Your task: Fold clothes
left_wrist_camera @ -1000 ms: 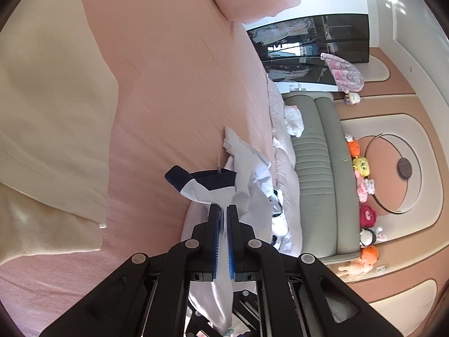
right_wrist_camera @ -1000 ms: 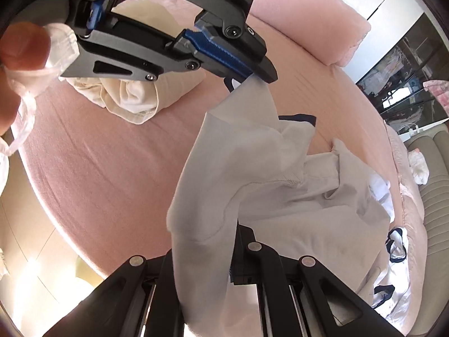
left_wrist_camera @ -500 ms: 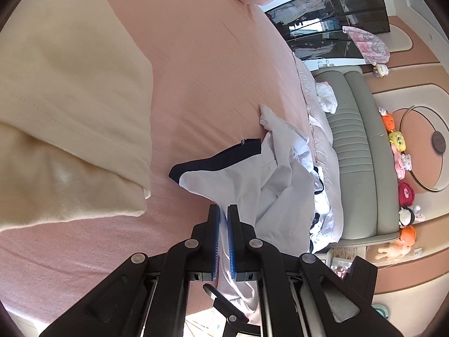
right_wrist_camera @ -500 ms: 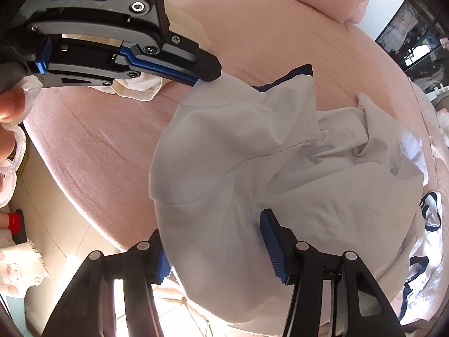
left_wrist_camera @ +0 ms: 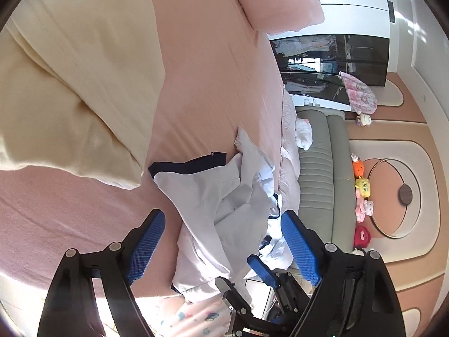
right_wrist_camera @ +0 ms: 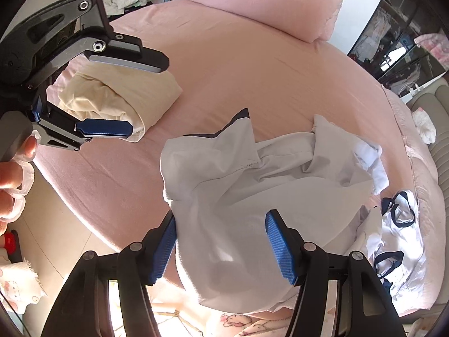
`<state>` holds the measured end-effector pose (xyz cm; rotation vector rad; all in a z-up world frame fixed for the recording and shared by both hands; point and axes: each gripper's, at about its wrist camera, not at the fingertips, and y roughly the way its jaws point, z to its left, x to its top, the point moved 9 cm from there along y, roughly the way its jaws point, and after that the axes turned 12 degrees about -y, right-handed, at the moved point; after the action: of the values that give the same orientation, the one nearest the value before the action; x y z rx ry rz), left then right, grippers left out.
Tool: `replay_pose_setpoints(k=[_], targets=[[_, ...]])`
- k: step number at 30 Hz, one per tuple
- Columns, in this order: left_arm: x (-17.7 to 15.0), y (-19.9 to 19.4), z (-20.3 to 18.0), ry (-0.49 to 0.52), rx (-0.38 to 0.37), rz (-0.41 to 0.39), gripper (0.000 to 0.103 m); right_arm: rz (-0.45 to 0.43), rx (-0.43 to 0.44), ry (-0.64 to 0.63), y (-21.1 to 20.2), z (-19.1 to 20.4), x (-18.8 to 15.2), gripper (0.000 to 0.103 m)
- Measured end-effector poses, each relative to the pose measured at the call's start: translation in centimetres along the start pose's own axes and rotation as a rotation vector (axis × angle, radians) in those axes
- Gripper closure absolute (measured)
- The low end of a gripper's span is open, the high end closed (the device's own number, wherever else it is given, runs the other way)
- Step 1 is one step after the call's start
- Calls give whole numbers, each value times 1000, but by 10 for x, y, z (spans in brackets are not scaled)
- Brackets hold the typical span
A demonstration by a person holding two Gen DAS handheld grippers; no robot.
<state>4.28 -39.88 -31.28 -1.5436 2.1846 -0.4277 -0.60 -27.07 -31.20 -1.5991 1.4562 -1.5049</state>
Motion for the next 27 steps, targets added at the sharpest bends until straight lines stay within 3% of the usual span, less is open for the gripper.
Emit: replay_pose_setpoints(k=[7,13,18,27], targets=[[-28,0,-21,142,61,-21,19,0,31,113,-14,-24,-21,40],[-54,9,-37,311,187,-71,19,-6,6,184,-29,-55,-39,40],[-77,15,-45,456,290,-66,19,-16,17,235,-38,-71,-47,40],[-94,17,-52,490,342,-129,19,-29,16,305,-44,-102,-67,40]])
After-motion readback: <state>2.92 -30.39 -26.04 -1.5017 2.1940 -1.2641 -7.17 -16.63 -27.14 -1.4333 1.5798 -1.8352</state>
